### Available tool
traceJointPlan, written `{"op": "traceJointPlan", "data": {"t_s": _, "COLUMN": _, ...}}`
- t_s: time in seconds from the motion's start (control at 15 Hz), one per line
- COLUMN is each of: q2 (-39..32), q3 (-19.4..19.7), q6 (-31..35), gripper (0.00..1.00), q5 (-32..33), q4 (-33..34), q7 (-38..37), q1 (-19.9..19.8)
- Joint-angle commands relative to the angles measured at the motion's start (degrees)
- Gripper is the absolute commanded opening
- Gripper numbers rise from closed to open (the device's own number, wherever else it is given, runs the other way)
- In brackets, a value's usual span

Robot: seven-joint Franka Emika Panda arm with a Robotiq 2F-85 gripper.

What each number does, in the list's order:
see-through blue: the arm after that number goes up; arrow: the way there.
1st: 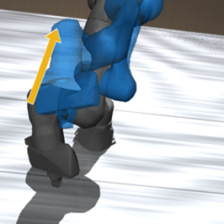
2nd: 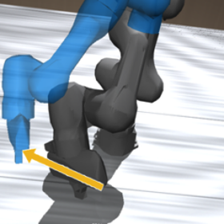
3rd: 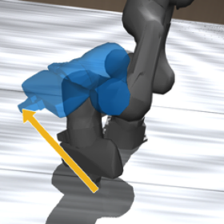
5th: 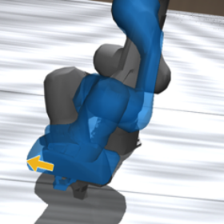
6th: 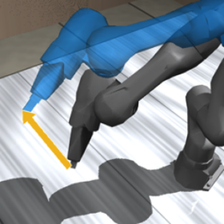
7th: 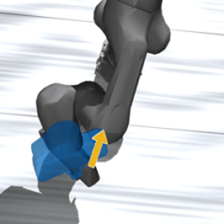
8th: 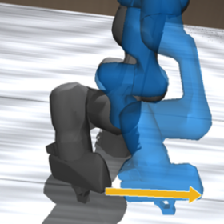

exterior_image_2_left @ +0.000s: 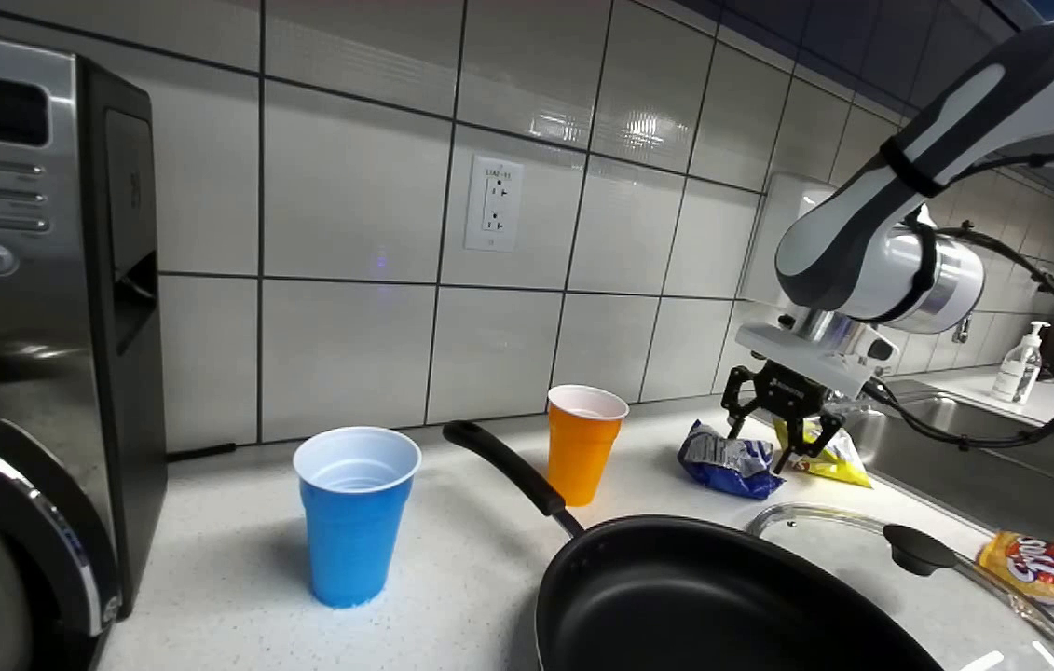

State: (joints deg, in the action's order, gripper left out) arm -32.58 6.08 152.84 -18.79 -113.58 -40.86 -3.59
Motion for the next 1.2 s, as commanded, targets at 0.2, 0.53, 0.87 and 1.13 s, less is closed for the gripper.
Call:
{"op": "traceJointPlan", "data": {"t_s": 0.2, "q2": -0.3, "q3": 0.7, "q6": -2.9, "gripper": 0.16, "q5": -0.4, "q4": 1.7, "q7": -0.2, "q1": 0.0}}
{"op": "traceJointPlan", "data": {"t_s": 0.53, "q2": -0.3, "q3": 0.9, "q6": -2.9, "gripper": 0.00, "q5": -0.3, "q4": 1.8, "q7": -0.5, "q1": 0.2}}
{"op": "traceJointPlan", "data": {"t_s": 0.87, "q2": 0.9, "q3": 3.3, "q6": -8.3, "gripper": 0.00, "q5": 2.1, "q4": 2.3, "q7": -4.2, "q1": 2.4}}
{"op": "traceJointPlan", "data": {"t_s": 1.13, "q2": 2.7, "q3": 4.6, "q6": -13.7, "gripper": 0.00, "q5": 5.4, "q4": 2.8, "q7": -6.9, "q1": 4.1}}
